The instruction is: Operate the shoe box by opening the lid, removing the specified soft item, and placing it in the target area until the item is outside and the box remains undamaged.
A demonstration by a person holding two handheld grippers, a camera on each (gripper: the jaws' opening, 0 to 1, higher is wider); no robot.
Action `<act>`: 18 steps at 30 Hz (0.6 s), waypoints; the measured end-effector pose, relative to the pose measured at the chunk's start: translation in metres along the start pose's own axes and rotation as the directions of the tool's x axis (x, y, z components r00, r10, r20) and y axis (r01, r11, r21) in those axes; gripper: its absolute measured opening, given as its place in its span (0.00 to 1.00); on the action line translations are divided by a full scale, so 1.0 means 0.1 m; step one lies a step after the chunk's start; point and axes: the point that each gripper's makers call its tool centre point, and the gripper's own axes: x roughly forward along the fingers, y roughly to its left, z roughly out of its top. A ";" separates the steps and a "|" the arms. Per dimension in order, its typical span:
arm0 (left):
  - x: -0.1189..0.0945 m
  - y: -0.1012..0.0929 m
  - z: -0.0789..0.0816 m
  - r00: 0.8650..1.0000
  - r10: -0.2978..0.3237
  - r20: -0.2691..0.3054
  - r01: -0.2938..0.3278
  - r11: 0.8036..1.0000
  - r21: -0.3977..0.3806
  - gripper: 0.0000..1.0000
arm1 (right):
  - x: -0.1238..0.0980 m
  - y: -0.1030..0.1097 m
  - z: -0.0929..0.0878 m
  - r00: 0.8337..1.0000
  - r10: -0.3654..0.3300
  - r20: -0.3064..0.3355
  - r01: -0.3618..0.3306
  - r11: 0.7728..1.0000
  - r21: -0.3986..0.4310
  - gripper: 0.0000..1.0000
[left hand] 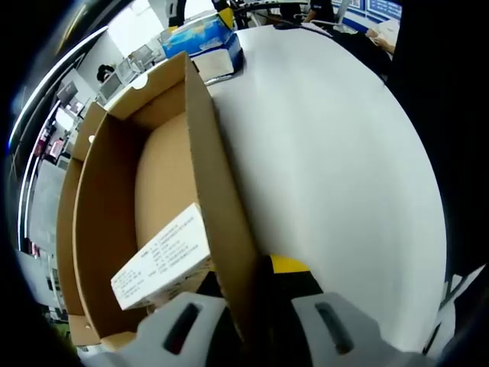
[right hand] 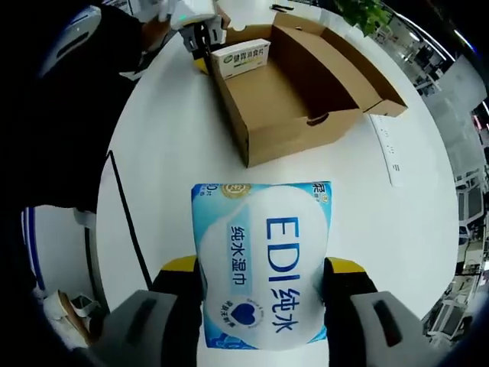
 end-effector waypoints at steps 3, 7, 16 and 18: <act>0.00 0.00 0.00 1.000 0.002 0.002 -0.002 1.000 0.005 0.07 | 0.00 0.00 0.00 1.000 -0.011 -0.004 0.011 1.000 0.003 0.65; 0.00 0.00 0.00 1.000 0.000 0.002 0.000 1.000 0.005 0.07 | -0.01 0.00 -0.01 0.999 -0.030 -0.025 0.031 0.999 0.035 0.67; -0.01 -0.01 0.01 0.998 -0.062 0.013 0.062 0.998 0.022 0.10 | -0.03 -0.03 -0.01 0.997 -0.060 -0.038 0.062 0.997 0.051 0.68; 0.00 -0.03 0.01 0.997 -0.073 0.013 0.073 0.997 0.020 0.10 | -0.03 -0.02 0.00 0.997 -0.059 -0.047 0.062 0.997 0.049 0.68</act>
